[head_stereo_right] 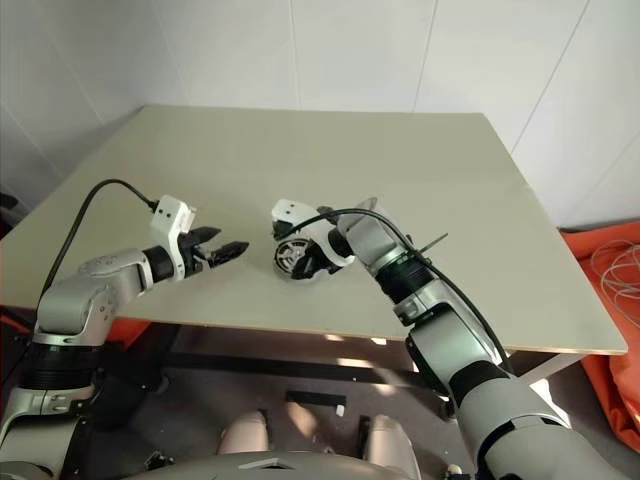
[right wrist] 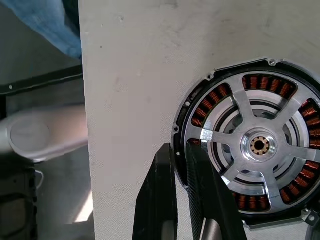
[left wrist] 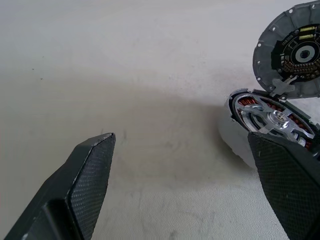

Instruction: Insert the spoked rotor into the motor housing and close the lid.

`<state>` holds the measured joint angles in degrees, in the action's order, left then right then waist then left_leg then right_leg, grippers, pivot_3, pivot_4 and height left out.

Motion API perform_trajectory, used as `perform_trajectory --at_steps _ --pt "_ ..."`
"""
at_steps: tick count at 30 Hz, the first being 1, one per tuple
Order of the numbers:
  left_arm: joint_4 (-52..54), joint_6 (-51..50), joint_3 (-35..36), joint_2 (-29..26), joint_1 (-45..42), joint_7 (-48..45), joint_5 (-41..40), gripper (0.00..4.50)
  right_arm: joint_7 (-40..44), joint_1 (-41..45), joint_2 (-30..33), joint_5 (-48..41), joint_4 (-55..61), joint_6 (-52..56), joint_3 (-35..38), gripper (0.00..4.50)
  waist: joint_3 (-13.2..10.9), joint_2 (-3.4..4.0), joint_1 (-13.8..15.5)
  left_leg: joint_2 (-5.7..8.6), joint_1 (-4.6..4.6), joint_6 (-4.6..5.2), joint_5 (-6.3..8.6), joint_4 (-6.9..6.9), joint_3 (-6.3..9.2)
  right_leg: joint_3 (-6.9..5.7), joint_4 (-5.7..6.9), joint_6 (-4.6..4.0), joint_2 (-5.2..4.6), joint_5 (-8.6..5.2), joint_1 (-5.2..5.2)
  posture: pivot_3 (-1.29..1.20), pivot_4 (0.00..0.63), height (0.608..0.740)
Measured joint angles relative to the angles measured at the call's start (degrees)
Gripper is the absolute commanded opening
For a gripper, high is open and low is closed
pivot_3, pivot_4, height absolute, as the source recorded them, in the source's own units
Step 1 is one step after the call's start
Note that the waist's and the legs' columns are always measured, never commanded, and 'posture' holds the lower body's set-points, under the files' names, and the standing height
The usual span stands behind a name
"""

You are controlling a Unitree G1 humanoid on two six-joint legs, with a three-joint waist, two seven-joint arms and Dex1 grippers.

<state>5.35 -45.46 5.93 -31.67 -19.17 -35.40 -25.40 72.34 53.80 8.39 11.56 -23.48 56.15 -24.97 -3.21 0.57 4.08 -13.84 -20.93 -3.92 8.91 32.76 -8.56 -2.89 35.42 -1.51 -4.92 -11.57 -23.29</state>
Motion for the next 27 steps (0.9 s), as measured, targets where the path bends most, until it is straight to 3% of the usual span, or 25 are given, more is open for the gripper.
perform_trajectory --at_steps 11,14,19,20,27 --pt "1.17 -0.04 0.03 -0.20 0.59 0.09 0.04 4.50 -24.48 8.43 -11.14 -6.29 -17.16 11.20 13.29 0.00 -0.08 0.13 0.03 0.15 0.93 -0.09 -0.01 -0.25 0.12 0.00 -0.04 0.47 -0.02 -0.27 0.40 0.00 0.000 0.740" --pt "1.56 -0.05 0.04 -0.43 1.01 0.11 0.05 4.50 -28.28 9.87 -11.65 -8.05 -20.21 11.29 15.38 0.00 -0.18 0.29 0.23 0.18 1.01 -0.09 0.00 -0.66 0.18 -0.21 -0.72 0.49 -0.01 -0.27 0.56 0.00 0.000 0.740" --pt "1.56 -0.07 0.04 -0.66 1.25 0.23 0.13 4.50 -31.24 11.16 -11.95 -10.01 -22.58 10.79 15.71 0.00 -0.24 0.37 0.37 0.21 1.03 -0.09 0.00 -0.61 0.19 -0.22 -0.82 0.50 -0.02 -0.27 0.56 0.00 0.000 0.740" --pt "1.56 -0.07 0.05 -0.68 1.28 0.30 0.13 4.50 -31.22 11.16 -11.91 -10.40 -22.83 10.36 15.66 0.56 -0.24 0.36 0.36 0.21 1.06 -0.09 0.00 -0.61 0.19 -0.22 -0.82 0.50 -0.02 -0.27 0.56 0.00 0.000 0.740" --pt "1.71 -0.06 0.05 -0.85 1.29 0.67 0.13 4.50 -30.32 11.58 -12.08 -13.97 -25.02 8.88 15.28 2.64 -0.25 0.37 0.33 0.20 1.08 -0.10 -0.01 -0.65 0.20 -0.18 -0.67 0.51 0.00 -0.26 0.37 0.00 0.000 0.740"
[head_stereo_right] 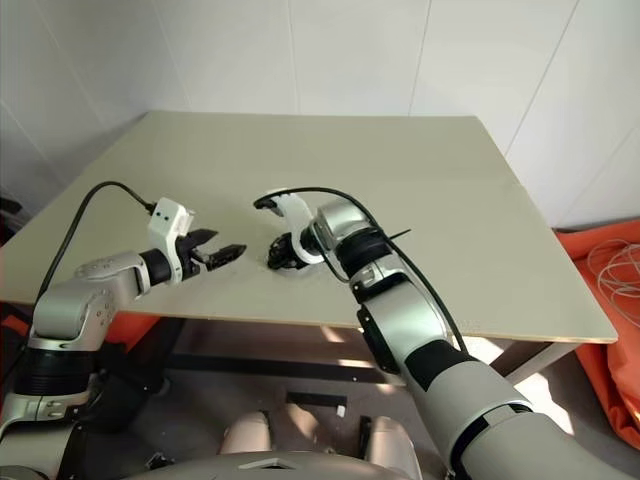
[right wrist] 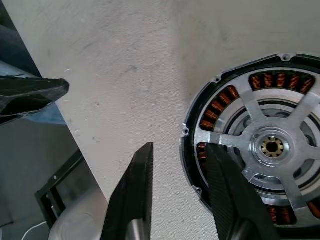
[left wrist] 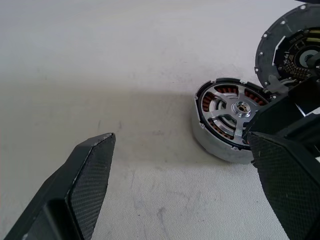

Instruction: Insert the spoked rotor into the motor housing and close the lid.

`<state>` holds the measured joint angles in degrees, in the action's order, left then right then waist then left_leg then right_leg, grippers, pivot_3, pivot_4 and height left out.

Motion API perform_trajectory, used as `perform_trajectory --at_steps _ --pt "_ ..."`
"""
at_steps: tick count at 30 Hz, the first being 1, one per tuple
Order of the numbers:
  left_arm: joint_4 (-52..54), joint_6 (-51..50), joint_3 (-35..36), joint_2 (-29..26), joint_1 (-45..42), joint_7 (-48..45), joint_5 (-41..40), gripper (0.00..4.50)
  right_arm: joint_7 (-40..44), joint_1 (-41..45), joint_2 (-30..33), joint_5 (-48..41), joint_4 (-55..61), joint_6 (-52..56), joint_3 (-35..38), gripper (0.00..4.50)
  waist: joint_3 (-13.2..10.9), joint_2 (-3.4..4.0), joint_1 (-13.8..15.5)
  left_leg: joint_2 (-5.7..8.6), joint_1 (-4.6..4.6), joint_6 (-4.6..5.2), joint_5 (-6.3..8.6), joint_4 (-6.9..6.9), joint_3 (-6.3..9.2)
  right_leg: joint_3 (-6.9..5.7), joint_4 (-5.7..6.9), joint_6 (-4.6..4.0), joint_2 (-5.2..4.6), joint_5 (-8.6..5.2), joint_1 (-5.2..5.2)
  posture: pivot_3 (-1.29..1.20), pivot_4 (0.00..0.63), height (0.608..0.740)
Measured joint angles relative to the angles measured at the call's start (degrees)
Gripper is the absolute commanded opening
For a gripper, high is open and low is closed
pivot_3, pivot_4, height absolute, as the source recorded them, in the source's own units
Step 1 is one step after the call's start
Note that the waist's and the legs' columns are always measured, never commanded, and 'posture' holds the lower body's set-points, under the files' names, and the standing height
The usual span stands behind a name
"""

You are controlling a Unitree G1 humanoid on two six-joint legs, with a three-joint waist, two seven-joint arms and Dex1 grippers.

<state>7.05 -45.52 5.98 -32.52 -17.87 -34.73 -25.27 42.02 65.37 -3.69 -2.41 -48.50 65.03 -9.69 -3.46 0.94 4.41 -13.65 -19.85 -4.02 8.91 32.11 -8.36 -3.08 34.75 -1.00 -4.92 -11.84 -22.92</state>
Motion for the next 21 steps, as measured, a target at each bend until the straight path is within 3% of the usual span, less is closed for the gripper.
perform_trajectory --at_steps 4,10,14,21 --pt "0.01 0.01 0.00 -0.02 0.00 -0.01 0.01 4.50 0.11 0.23 -0.18 -1.69 0.01 -0.04 -0.07 3.82 -0.02 0.03 -0.01 -0.01 0.04 -0.01 0.00 -0.02 0.00 -0.01 0.02 0.00 0.01 0.00 -0.03 0.00 0.000 0.740" --pt "0.01 0.01 0.00 -0.03 0.00 -0.02 0.08 4.50 0.32 0.93 0.96 -2.29 0.19 -0.55 -0.81 3.82 -0.65 0.09 0.09 -0.02 0.02 0.00 0.01 0.01 0.05 -0.26 -0.39 0.00 -0.01 0.00 -0.02 0.00 0.000 0.740" --pt "0.00 0.02 -0.01 -0.07 0.00 -0.04 0.15 4.50 3.29 2.05 2.53 -3.62 4.13 -0.37 -1.04 3.82 -1.05 0.32 -0.41 -0.11 -0.06 0.00 0.01 -0.08 0.77 -1.33 -1.34 0.00 -0.12 0.00 0.10 0.00 0.000 0.740" --pt "0.00 0.02 -0.10 0.01 -0.03 -0.05 0.13 4.50 4.56 4.87 2.87 -6.92 10.52 1.56 -0.93 3.82 -1.04 0.25 -0.35 -0.01 0.06 -0.31 0.03 -0.07 1.29 -1.32 -0.83 -0.16 -0.01 0.11 -0.19 0.00 0.000 0.740"
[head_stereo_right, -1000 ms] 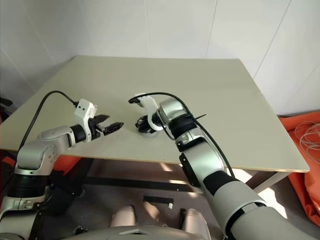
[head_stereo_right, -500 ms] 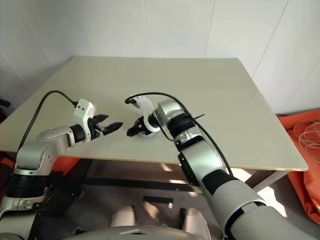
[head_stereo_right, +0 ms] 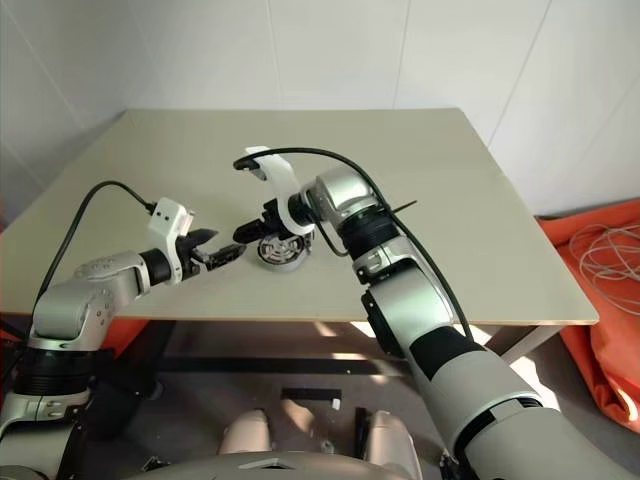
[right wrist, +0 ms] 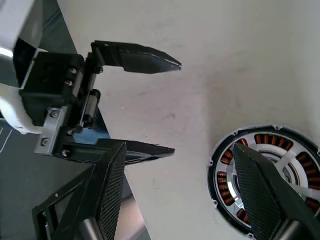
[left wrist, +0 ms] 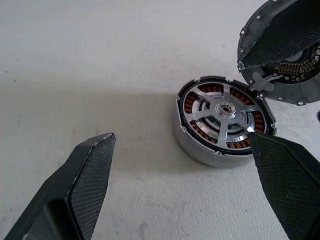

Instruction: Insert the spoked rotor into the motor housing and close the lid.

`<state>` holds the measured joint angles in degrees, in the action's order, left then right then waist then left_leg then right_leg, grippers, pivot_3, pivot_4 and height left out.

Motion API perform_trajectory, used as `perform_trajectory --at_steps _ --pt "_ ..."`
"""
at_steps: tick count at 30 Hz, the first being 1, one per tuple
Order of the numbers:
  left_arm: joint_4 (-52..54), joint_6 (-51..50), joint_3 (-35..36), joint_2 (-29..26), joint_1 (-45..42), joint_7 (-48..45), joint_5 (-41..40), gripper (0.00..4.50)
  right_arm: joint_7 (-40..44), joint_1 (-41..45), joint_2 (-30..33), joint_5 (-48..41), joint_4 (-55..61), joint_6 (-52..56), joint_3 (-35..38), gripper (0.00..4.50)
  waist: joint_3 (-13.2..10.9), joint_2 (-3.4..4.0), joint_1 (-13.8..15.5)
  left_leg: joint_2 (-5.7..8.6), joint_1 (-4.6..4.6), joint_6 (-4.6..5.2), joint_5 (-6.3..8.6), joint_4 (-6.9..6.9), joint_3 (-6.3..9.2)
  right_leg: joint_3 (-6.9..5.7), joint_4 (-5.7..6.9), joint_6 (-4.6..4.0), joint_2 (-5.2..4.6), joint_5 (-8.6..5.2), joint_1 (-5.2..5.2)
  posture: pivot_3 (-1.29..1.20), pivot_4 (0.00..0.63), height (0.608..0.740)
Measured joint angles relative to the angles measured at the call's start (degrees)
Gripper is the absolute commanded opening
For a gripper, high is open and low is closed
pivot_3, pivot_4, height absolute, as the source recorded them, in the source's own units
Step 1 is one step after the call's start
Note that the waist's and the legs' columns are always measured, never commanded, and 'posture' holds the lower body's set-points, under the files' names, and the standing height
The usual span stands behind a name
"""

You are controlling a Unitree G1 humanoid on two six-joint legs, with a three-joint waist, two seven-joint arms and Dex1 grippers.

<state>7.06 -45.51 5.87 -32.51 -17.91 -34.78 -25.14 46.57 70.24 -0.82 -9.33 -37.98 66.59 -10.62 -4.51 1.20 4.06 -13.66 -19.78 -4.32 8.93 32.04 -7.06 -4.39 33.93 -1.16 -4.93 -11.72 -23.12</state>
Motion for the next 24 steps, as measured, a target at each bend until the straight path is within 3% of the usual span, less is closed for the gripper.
perform_trajectory --at_steps 6,12,20,24 --pt "-0.04 0.00 0.00 0.04 -0.01 0.00 0.00 4.50 -1.02 4.82 1.05 -2.67 -0.11 -2.18 4.29 3.82 0.05 -0.34 0.70 0.06 -0.50 -0.77 0.18 0.21 -0.07 0.65 1.49 -1.12 0.15 0.84 -0.94 0.00 0.000 0.740" --pt "-0.59 0.01 -0.28 0.38 -0.91 -0.25 -0.01 4.50 -4.96 9.61 8.16 -1.14 -5.38 -17.20 8.77 3.82 0.07 -0.38 1.45 -0.33 -1.17 -1.26 0.37 0.24 0.00 0.64 1.45 -1.42 0.63 0.62 -1.44 0.00 0.000 0.740" --pt "-1.95 0.04 -0.32 0.32 -2.05 -1.27 -0.03 4.50 -7.15 1.33 20.87 9.85 -8.31 -35.99 2.38 3.82 0.05 -0.40 1.49 -0.32 -1.33 -1.20 0.42 0.83 0.00 0.74 1.75 -1.38 0.59 0.64 -1.50 0.00 0.000 0.740" --pt "-2.36 0.25 -0.39 0.28 -2.10 -1.77 0.10 4.50 -5.58 -6.21 27.12 12.85 -0.83 -38.03 0.49 3.82 0.05 -0.41 1.56 -0.30 -1.34 -1.19 0.42 1.08 -0.02 0.83 1.86 -1.33 0.59 0.75 -1.47 0.00 0.000 0.740"
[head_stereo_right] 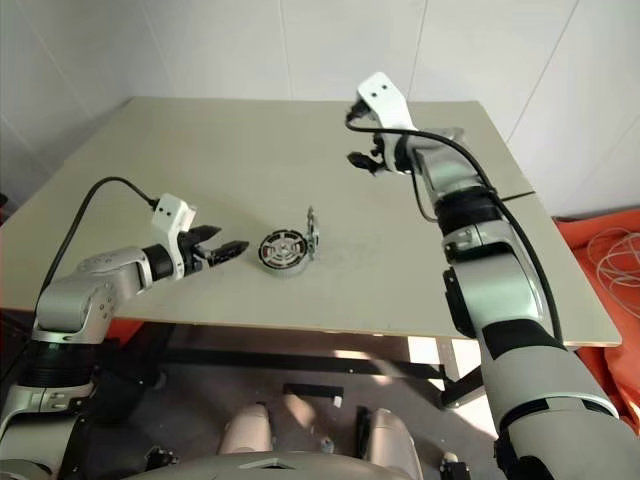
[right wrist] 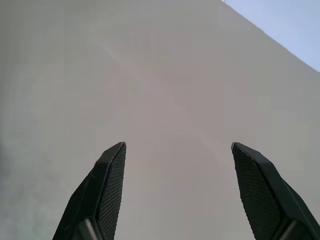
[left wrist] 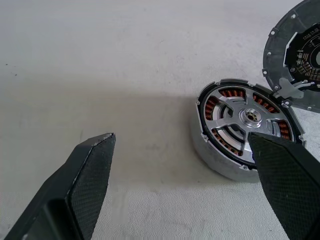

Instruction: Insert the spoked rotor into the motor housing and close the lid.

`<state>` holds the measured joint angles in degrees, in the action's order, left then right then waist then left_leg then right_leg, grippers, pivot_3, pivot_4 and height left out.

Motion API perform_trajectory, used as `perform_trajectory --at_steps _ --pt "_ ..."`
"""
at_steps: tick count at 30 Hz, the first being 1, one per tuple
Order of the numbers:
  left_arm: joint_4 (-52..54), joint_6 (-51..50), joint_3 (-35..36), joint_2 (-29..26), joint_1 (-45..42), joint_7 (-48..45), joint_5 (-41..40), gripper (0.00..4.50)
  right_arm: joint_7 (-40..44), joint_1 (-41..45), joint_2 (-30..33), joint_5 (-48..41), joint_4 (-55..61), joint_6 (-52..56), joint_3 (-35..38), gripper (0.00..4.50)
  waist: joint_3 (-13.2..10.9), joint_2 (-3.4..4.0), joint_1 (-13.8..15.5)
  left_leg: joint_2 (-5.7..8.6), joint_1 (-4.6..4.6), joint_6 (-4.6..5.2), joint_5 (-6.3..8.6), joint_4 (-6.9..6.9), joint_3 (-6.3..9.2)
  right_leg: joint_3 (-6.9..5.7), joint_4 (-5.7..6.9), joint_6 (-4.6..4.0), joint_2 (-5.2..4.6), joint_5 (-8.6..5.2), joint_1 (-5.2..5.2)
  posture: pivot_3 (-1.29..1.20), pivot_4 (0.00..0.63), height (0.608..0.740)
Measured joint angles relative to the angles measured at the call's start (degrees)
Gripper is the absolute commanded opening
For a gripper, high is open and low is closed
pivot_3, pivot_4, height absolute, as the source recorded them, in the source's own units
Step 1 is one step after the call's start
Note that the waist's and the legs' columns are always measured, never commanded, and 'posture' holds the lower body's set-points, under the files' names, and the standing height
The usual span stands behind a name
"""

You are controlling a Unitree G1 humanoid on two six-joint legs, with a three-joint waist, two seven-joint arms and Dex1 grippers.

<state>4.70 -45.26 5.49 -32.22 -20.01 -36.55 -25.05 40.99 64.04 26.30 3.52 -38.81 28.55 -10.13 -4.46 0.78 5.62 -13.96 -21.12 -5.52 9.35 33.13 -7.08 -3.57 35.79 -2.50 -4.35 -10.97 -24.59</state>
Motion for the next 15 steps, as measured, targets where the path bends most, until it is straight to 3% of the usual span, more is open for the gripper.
perform_trajectory --at_steps 4,10,15 --pt "-0.66 0.39 -0.67 0.05 -0.48 -0.44 0.28 4.50 1.52 -7.42 4.33 2.28 12.41 -0.06 -2.06 3.82 0.01 -0.02 -0.08 0.00 0.18 0.00 0.00 0.04 -0.04 0.07 0.02 0.00 0.02 0.04 0.22 0.00 0.000 0.740" --pt "-1.47 0.54 -0.90 0.01 -0.66 -0.80 0.68 4.50 3.15 -19.21 4.99 0.95 29.70 10.62 -2.32 1.88 0.02 -0.04 0.01 0.06 0.34 0.02 -0.01 0.07 -0.05 0.22 0.02 0.04 0.03 0.07 0.33 0.00 0.000 0.740" --pt "-1.76 0.53 -0.97 -0.03 -0.71 -1.24 1.02 4.50 2.72 -25.95 4.30 0.08 37.06 17.12 -3.52 0.11 0.04 -0.07 0.06 0.10 0.67 0.13 0.05 0.07 -0.06 0.30 0.00 0.06 0.04 0.06 0.50 0.00 0.000 0.740"
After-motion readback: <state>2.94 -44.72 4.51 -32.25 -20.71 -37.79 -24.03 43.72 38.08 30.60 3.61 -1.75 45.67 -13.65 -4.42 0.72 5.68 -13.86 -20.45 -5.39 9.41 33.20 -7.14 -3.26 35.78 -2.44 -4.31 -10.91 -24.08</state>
